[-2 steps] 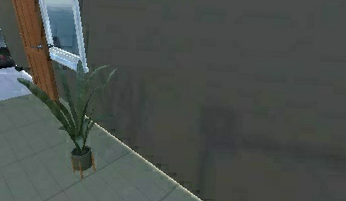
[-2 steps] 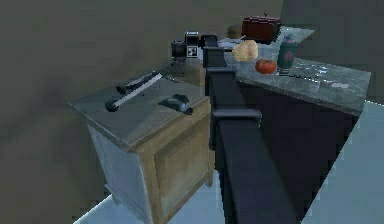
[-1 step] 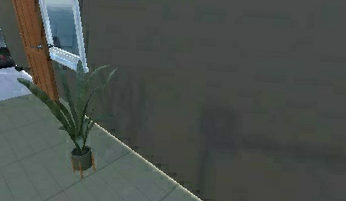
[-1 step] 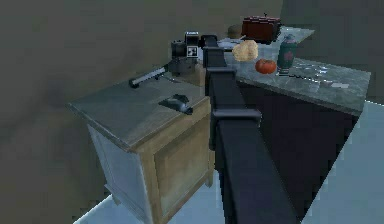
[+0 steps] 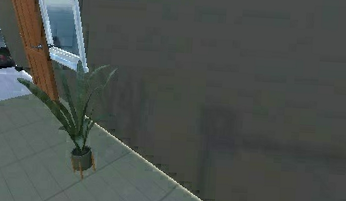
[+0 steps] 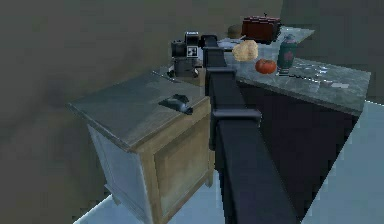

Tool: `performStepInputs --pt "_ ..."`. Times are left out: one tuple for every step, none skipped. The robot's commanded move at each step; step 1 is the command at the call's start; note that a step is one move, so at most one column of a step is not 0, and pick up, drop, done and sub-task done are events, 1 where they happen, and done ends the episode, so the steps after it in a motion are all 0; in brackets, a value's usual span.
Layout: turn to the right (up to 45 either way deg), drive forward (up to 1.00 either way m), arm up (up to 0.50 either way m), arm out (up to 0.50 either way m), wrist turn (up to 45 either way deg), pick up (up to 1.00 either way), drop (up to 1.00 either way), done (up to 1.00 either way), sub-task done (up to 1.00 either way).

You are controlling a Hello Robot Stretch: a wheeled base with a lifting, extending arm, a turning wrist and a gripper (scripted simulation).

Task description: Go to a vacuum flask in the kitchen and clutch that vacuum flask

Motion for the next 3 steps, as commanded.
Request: performStepInputs --pt "0.0 0.00 0.00 0.00 3.0 0.00 0.00 0.00 0.00" --pt "0.0 0.00 -0.16 0.00 0.0 0.00 0.00 0.00 0.00" --pt "0.0 0.00 0.00 0.00 0.0 1.00 0.00 0.00 0.00"
